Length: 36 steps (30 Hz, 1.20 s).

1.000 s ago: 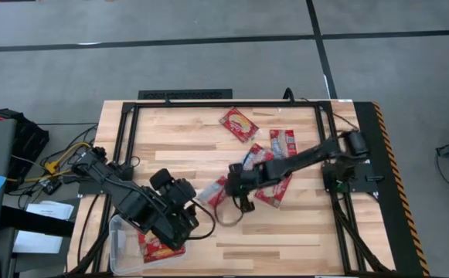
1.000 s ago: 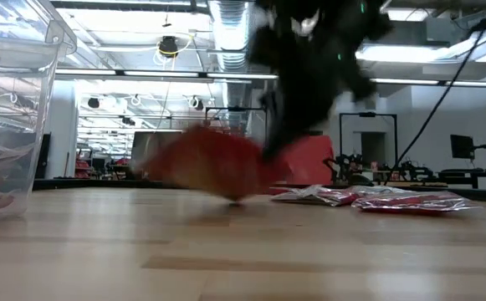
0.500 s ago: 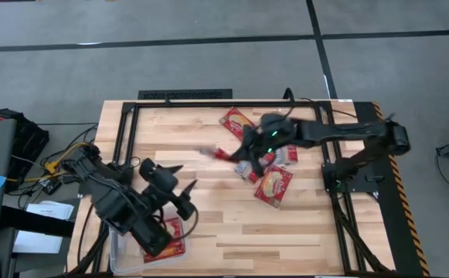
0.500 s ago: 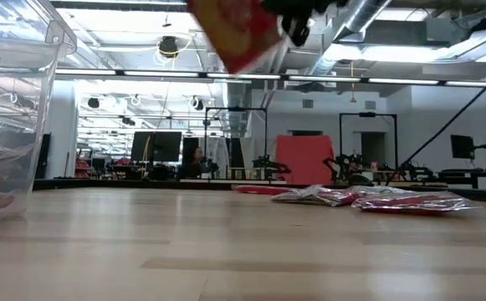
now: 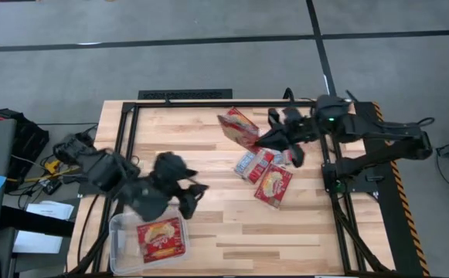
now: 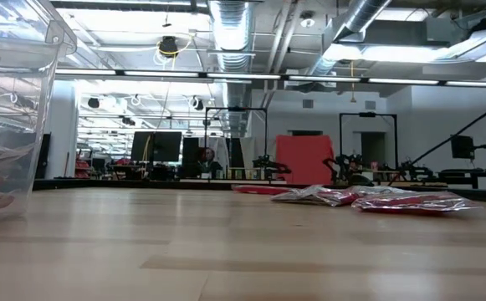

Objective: Sort popcorn bags into baskets
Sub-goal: Put the red popcorn bag into the transparent bin

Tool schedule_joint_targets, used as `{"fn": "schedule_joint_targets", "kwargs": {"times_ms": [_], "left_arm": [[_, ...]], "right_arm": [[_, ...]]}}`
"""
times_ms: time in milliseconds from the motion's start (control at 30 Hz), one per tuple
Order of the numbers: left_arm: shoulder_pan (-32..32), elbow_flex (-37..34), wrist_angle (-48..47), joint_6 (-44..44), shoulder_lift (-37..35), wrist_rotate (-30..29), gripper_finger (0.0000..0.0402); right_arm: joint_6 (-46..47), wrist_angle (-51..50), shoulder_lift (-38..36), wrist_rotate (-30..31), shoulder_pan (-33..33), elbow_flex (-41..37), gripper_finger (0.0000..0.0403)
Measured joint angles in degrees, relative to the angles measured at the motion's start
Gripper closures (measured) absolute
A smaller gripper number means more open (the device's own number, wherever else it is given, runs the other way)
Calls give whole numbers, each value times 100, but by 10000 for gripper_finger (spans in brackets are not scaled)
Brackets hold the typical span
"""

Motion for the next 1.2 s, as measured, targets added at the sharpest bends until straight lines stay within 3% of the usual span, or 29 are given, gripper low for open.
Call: {"fn": "schedule_joint_targets", "kwargs": {"times_ms": [133,400,567,667,1200], "left_arm": [[512,1,1177,1439,-24,442,138],[1314,12,1950,3519,-261,1451,138],[1676,13,3108,4678,-265,2903,138],[1903,13,3462,4898,-230,3498,138],[2823,9,4035,5081,-72,4535,138]], "right_arm": [[147,263,-233,24,264,2,400],[403,688,-682,181,915,-1,400],[249,767,-874,602,1290,2,398],[165,759,-914,667,1404,2,395],[138,810,-874,663,1475,2,398]]}}
